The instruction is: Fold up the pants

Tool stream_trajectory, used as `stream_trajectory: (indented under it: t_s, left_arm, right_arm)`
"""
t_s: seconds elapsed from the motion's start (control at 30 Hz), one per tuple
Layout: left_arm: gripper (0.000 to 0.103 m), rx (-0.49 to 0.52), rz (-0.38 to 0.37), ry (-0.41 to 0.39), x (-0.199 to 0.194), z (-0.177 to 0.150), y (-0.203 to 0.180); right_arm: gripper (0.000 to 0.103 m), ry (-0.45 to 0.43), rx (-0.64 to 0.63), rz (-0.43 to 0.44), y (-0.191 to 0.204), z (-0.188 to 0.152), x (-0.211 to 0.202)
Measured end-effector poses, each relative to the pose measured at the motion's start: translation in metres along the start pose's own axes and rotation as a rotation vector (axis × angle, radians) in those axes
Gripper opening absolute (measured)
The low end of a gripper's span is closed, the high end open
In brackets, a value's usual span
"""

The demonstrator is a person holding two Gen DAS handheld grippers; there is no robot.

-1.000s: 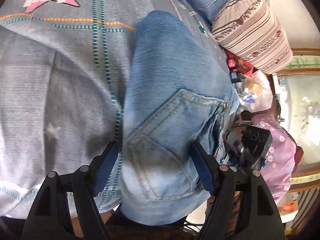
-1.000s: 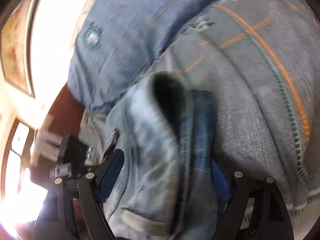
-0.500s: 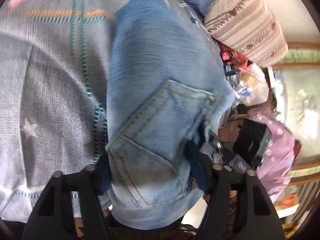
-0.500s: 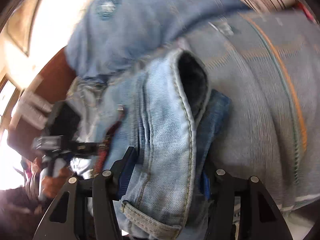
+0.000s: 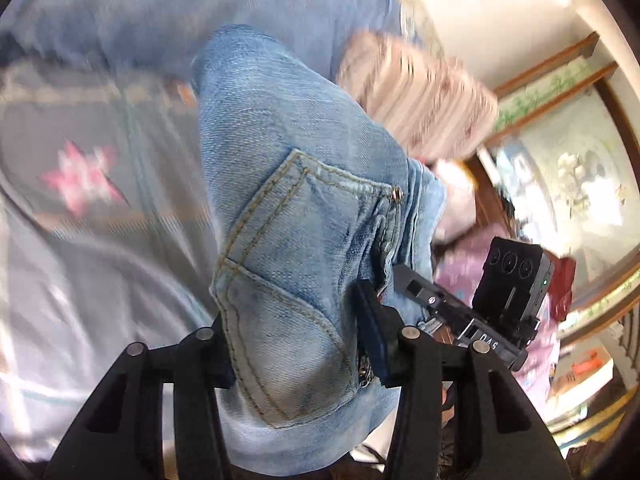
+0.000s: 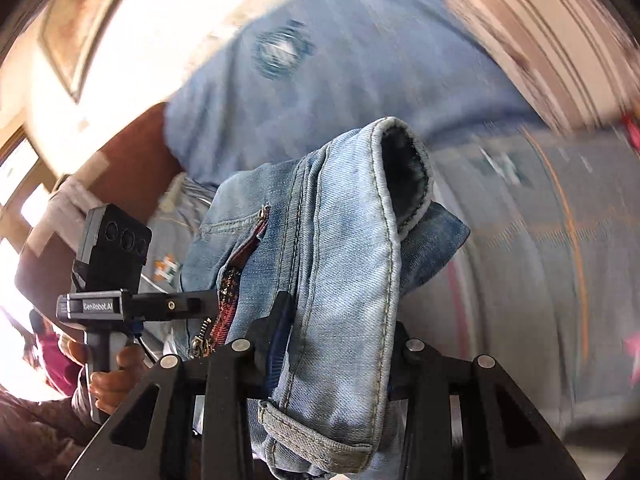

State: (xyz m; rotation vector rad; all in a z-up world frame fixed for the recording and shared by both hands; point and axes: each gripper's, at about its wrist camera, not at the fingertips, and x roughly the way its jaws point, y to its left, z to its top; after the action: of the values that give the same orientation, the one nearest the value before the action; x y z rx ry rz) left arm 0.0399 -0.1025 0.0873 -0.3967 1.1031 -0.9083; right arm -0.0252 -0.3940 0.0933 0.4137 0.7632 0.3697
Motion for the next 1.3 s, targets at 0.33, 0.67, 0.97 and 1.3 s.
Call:
stream_trajectory:
  t_s: [0.33, 0.67, 0.97, 1.3]
  left_arm:
    - [0.050, -0.219, 0.272, -0.033, 0.024, 0.062, 0.132]
    - [0.070, -0.303, 0.306, -0.080, 0.034, 0.056, 0.177]
    - [0.077, -0.196, 0.749, -0.240, -0.016, 0.005, 0.147]
    - [0.077, -0.076, 0.944, -0.333, -0.028, -0.048, 0.119]
  right_arm:
    - [0.039, 0.083, -0.030, 0.047, 0.022, 0.068, 0.174]
    - [0.063, 0.107, 0.062, -0.077, -0.015, 0.055, 0.225]
    - [0.102, -0.047, -0.173, -0.512, 0.024, 0.028, 0.149]
    - [0.102, -0.099, -0.223, -0.579, 0.043, -0.033, 0.108]
